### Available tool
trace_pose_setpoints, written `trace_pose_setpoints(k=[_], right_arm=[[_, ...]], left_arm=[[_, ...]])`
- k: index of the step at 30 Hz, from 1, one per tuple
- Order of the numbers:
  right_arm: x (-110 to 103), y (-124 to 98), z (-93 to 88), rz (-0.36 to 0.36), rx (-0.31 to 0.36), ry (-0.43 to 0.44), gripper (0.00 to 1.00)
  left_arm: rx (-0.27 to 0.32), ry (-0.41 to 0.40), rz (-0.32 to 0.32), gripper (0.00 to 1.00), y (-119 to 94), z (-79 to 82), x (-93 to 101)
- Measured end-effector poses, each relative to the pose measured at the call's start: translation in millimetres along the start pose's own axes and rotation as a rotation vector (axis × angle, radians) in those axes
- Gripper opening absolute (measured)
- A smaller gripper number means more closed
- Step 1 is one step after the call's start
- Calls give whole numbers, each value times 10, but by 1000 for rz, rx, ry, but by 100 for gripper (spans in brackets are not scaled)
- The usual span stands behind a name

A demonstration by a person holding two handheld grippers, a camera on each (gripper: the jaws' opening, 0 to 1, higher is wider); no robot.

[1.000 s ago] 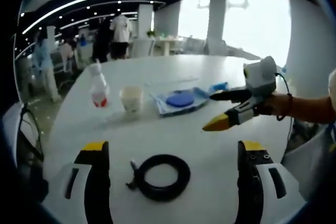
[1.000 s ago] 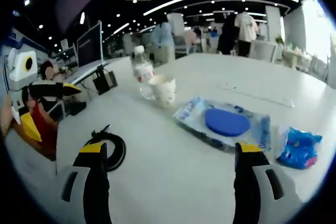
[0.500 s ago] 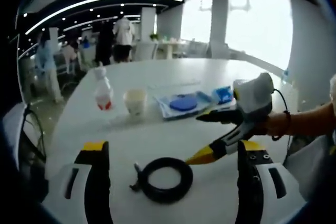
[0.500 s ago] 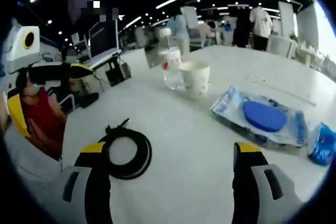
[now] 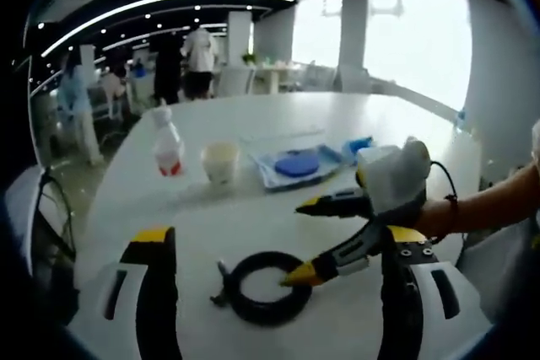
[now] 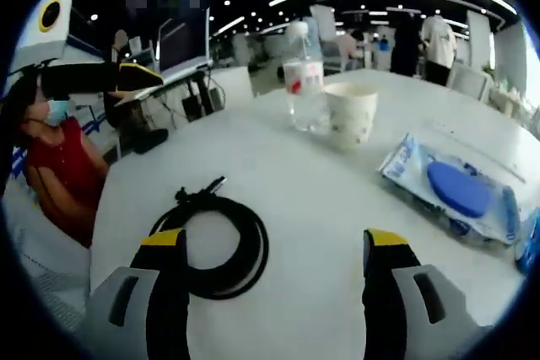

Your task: Arrange the tabletop items into an orderly group along one side of the table until the central work area is clear of visible clutter.

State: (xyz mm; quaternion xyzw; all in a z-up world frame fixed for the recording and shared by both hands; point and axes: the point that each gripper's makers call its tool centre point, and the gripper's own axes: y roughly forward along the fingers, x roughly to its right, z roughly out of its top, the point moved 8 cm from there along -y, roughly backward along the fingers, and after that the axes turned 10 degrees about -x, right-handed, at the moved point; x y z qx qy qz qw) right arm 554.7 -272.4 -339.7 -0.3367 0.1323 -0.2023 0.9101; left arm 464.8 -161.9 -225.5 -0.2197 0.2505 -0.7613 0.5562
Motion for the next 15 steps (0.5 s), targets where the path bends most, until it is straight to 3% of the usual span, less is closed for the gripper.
trace_pose_setpoints(k=[3, 8, 11, 15], right_arm=[[-21, 39, 5, 1, -4, -2, 78], [-36, 100, -36, -16, -45, -12, 60], [0, 109, -41, -67, -65, -90, 50], [-35, 133, -20, -70, -68, -87, 47]], left_arm=[[-7, 6, 3, 98, -1, -7, 0], [-3, 7, 5, 98, -3, -5, 2], [-7, 10, 2, 98, 4, -9, 12], [-10, 14, 0, 98, 10, -11, 22]])
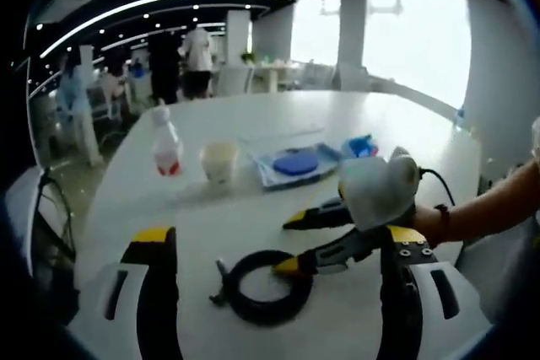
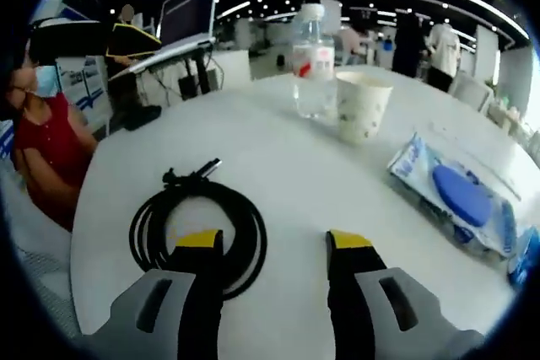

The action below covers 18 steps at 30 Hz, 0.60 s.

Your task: Arrange the tabletop items into an orderly group along one side of the table until the central work area is clear of visible clutter.

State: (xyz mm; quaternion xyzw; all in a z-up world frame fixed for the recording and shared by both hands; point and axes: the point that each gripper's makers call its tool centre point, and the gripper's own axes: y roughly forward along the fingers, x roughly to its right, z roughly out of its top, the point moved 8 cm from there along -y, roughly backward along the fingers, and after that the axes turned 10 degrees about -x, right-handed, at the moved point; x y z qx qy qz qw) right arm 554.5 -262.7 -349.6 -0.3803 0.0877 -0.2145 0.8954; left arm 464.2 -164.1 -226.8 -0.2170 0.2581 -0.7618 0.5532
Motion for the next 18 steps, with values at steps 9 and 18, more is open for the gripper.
trace_pose_setpoints(k=[9, 18], right_arm=[[-155, 16, 55, 21, -27, -8, 16], [-119, 27, 38, 25, -36, 38, 13]], left_arm=[[-10, 16, 26, 97, -20, -15, -27], [-6, 2, 23, 97, -45, -22, -64]])
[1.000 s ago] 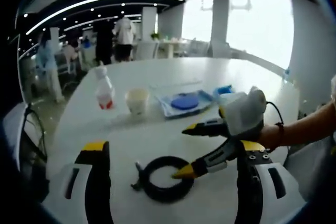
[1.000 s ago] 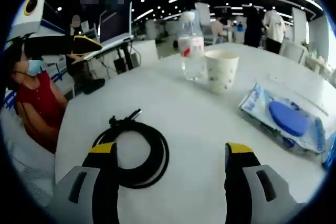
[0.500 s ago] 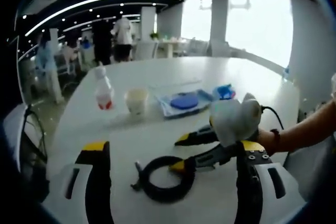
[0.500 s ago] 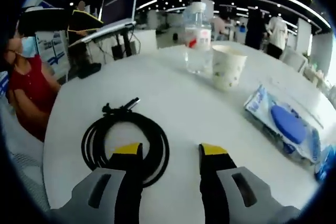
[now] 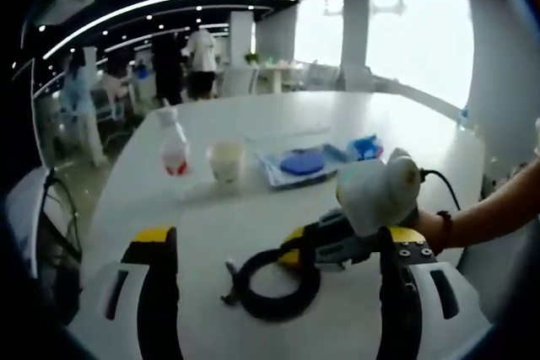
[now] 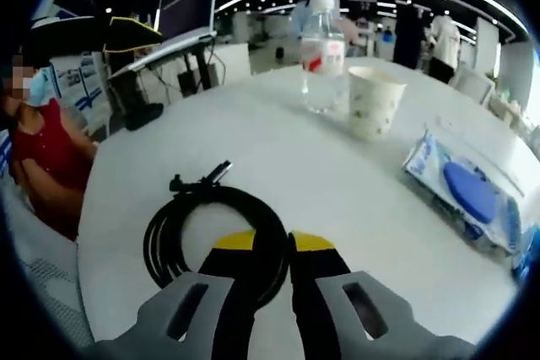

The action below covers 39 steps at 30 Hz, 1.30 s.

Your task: Arrange the tabletop items into an orderly group along one side of the table until the central work area is clear of visible clutter.

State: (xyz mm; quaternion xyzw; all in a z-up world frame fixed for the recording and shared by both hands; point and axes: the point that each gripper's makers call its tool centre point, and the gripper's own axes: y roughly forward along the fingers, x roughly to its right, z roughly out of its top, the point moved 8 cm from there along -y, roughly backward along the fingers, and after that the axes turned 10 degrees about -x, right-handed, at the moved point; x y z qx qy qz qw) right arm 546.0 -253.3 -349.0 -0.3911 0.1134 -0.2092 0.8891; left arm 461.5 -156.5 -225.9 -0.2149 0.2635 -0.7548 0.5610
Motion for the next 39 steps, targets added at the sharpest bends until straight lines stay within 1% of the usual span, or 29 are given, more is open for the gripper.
trace_pose_setpoints(k=[1, 5, 8, 11, 12, 13, 15, 17, 19, 21, 25, 28, 31, 34, 39], right_arm=[[1, -3, -5, -1, 0, 0, 13], [1, -8, -7, -7, -7, 48, 11], [25, -18, -9, 10, -6, 103, 10], [47, -62, -4, 39, 0, 226, 6], [30, -98, 11, 86, 2, 283, 5], [37, -117, 18, 96, 15, 308, 5], [66, -159, 25, 97, 13, 283, 5], [54, -184, 45, 112, 19, 276, 5], [51, -225, 63, 146, 25, 295, 4], [68, -263, 75, 156, 30, 306, 4], [109, -345, 108, 166, 45, 304, 4], [142, -428, 151, 189, 66, 328, 4], [166, -506, 188, 181, 82, 314, 4], [206, -591, 222, 156, 97, 293, 4], [302, -729, 240, 128, 108, 288, 3]], left_arm=[[-2, 2, 2, 97, 2, -2, 2], [4, 0, -5, 97, 0, 8, 16], [2, 1, -3, 97, -1, 3, 11], [2, -1, -3, 97, -2, 2, 6], [3, -2, -4, 97, -4, 3, 7], [6, 0, -5, 97, -6, 8, 7], [13, 0, -6, 97, -8, 17, 7], [13, 1, -10, 97, -6, 15, 11], [1, 18, -19, 98, 6, 5, 28], [-3, 21, -21, 98, 12, 4, 38], [9, 14, -29, 98, 4, 17, 42], [13, 12, -24, 98, -5, 21, 30], [20, 7, -22, 98, -11, 27, 22], [19, 3, -17, 99, -14, 27, 14], [22, 4, -23, 99, -15, 31, 22]])
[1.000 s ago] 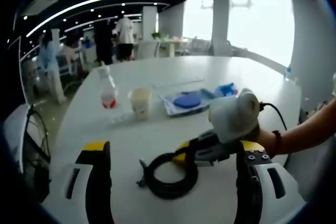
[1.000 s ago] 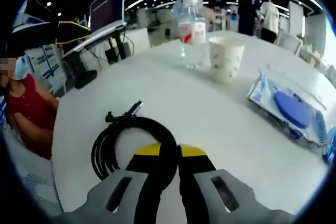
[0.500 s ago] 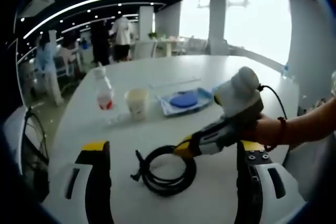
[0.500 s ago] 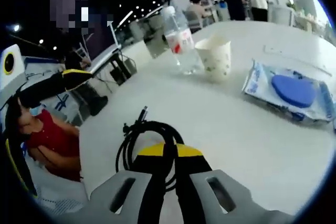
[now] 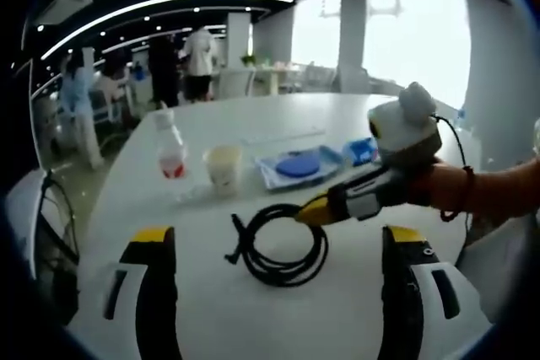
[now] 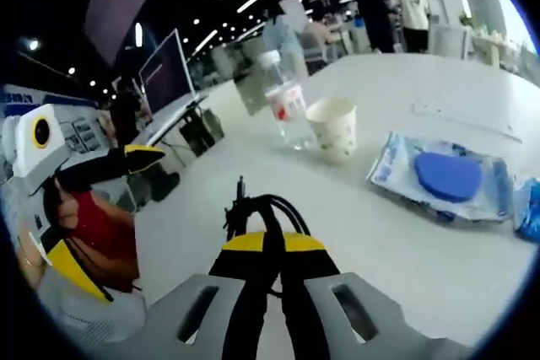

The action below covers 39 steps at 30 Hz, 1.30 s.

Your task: Arrange the tabletop items into an orderly group along one side of the table until the central work area is clear of visible clutter.

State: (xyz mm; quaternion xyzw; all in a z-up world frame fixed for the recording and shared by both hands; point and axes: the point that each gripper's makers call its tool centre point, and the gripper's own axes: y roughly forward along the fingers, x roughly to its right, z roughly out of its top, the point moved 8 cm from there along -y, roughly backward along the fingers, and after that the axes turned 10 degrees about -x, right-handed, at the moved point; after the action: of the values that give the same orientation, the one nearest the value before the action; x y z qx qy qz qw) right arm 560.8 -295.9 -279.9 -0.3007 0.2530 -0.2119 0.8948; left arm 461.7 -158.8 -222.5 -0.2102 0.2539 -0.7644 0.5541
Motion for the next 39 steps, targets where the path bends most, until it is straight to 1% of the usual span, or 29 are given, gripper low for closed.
trace_pose_setpoints(k=[4, 10, 12, 15, 20, 25, 32, 34, 39], right_arm=[[68, -108, 16, -22, 5, 0, 3], [154, -291, 48, -66, 13, -29, 3], [197, -370, 49, -87, 21, -30, 3], [268, -484, 40, -128, 22, -41, 3], [370, -718, 23, -168, 38, -33, 3], [447, -889, 18, -200, 47, -26, 3], [557, -1061, -60, -242, 37, -16, 4], [605, -1120, -86, -250, 35, -1, 4], [671, -1221, -113, -268, 31, 20, 4]], left_arm=[[1, 4, -4, 99, 0, 2, 13], [7, 8, -14, 99, -9, 9, 34], [9, 13, -19, 99, -7, 14, 48], [28, 8, -32, 99, -9, 38, 74], [26, 16, -49, 99, -6, 42, 97], [23, 17, -59, 98, 4, 44, 116], [24, 31, -71, 98, 2, 61, 167], [26, 32, -74, 98, 6, 64, 171], [14, 37, -76, 98, 18, 49, 175]])
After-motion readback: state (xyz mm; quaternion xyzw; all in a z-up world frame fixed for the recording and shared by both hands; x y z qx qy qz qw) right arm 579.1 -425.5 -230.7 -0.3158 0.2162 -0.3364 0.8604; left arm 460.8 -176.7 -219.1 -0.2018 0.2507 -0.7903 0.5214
